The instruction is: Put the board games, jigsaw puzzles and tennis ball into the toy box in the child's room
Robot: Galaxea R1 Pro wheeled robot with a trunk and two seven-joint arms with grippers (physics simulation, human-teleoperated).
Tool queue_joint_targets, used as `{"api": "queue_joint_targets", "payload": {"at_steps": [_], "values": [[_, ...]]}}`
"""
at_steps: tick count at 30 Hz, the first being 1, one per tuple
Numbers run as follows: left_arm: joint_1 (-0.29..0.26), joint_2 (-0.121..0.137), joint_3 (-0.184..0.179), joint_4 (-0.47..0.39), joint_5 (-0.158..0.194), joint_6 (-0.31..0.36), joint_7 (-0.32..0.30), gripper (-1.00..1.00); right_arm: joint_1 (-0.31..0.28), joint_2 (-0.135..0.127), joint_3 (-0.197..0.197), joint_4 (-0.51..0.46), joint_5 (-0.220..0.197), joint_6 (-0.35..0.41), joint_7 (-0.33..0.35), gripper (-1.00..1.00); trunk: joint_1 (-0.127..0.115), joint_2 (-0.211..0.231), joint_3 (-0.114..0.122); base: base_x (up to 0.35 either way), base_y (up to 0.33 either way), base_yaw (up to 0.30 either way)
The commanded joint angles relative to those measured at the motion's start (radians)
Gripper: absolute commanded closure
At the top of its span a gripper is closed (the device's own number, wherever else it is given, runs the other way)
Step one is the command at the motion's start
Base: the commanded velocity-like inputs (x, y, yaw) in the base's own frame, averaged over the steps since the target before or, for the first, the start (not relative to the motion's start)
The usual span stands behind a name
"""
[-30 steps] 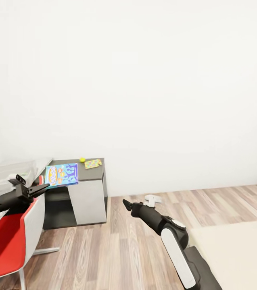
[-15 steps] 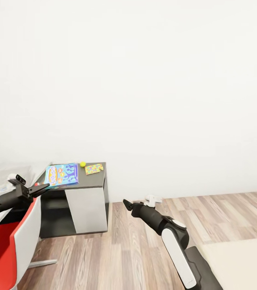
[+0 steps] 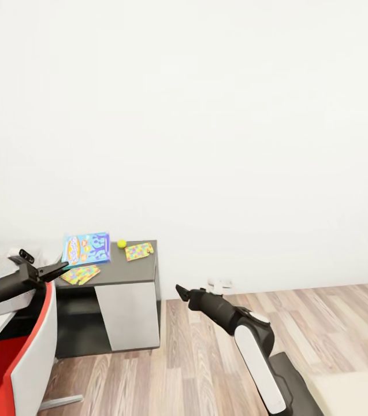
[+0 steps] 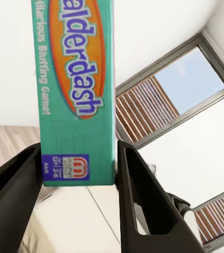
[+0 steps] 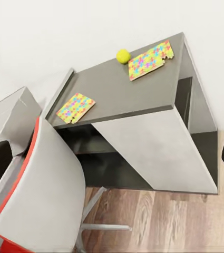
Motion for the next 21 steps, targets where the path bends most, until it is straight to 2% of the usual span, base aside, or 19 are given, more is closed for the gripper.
{"api": "queue_joint_targets", "payload": {"at_steps": [1, 5, 8, 11, 13, 16, 18, 21], "values": [[0.000, 0.001, 0.000, -0.007, 0.002, 0.011, -0.006, 1.00, -0.001, 0.001, -0.002, -0.003, -0.007, 0.022, -0.005, -1.00, 0.001, -0.002, -0.002, 0.300, 0.178, 0.000], [0.007, 0.005, 0.000, -0.074, 0.001, 0.018, -0.068, 1.00, -0.009, 0.008, -0.019, -0.011, -0.017, 0.137, -0.005, -1.00, 0.001, -0.002, -0.002, 0.300, 0.161, 0.000], [0.009, 0.006, 0.002, -0.100, -0.003, 0.020, -0.068, 1.00, -0.012, 0.013, -0.037, -0.013, -0.022, 0.185, -0.004, -1.00, 0.001, -0.002, -0.002, 0.301, 0.133, 0.000], [0.011, 0.018, 0.004, -0.113, -0.003, 0.020, -0.068, 1.00, -0.028, 0.012, -0.066, -0.013, -0.051, 0.248, 0.013, -1.00, 0.001, -0.002, -0.002, 0.291, 0.059, 0.000], [0.011, 0.033, 0.003, -0.117, -0.001, 0.020, -0.068, 1.00, -0.034, 0.006, -0.100, -0.014, -0.087, 0.272, 0.049, -1.00, 0.001, -0.002, -0.002, 0.261, 0.024, 0.000], [0.012, 0.056, 0.004, -0.119, 0.000, 0.021, -0.068, 1.00, -0.036, -0.001, -0.179, -0.014, -0.135, 0.289, 0.150, -1.00, 0.001, -0.002, -0.002, 0.191, 0.009, 0.000], [0.012, 0.060, 0.003, -0.119, 0.000, 0.021, -0.068, 1.00, -0.036, -0.003, -0.206, -0.014, -0.143, 0.291, 0.186, -1.00, 0.001, -0.002, -0.002, 0.112, 0.004, 0.000], [0.012, 0.062, 0.003, -0.120, 0.000, 0.020, -0.068, 1.00, -0.035, -0.004, -0.225, -0.013, -0.148, 0.292, 0.209, -1.00, 0.001, -0.002, -0.002, 0.053, 0.002, 0.018]]}}
